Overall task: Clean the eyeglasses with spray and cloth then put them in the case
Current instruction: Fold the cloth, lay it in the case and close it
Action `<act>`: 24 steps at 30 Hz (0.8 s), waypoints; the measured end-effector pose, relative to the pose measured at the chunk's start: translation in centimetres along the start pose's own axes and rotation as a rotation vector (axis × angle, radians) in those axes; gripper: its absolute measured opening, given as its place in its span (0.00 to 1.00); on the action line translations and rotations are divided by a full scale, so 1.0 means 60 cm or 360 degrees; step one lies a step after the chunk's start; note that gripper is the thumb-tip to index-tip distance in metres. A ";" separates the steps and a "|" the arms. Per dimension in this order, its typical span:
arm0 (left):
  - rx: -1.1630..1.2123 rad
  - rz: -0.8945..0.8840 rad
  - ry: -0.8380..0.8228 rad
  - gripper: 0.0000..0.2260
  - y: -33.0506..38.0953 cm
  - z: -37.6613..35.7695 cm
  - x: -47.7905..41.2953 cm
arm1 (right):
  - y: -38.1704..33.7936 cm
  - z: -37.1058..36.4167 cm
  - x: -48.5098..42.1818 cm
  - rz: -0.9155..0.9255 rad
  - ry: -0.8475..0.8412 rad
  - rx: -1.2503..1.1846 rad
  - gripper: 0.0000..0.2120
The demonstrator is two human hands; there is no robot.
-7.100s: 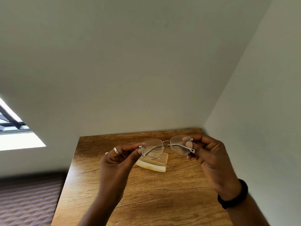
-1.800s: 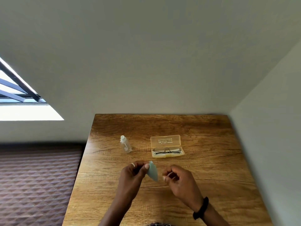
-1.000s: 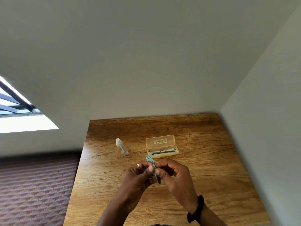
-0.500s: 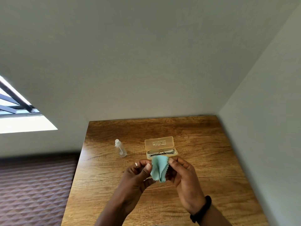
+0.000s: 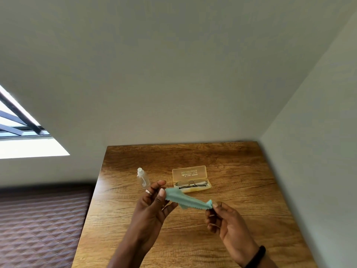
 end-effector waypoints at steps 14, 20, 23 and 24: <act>-0.0120 0.0319 -0.0436 0.22 0.023 -0.022 0.009 | -0.026 -0.007 -0.054 -0.0035 -0.0624 0.0483 0.26; -0.0224 0.0355 -0.0461 0.21 0.028 -0.022 0.011 | -0.017 -0.003 -0.071 -0.0304 -0.1044 0.0372 0.30; -0.0299 0.0352 -0.0449 0.22 0.031 -0.018 0.015 | -0.019 -0.003 -0.064 -0.0245 -0.1091 0.0319 0.25; -0.0324 0.0350 -0.0437 0.23 0.032 -0.017 0.016 | -0.022 -0.002 -0.062 -0.0216 -0.1080 0.0328 0.23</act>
Point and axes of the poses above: each hand's wrist, its own x-axis away from the middle knuckle, its own z-axis out of the back of the hand, y = z × x, the point moved 1 cm from there along -x, towards the middle knuckle, and after that the axes turned 13 degrees about -y, right-handed, at the moved point
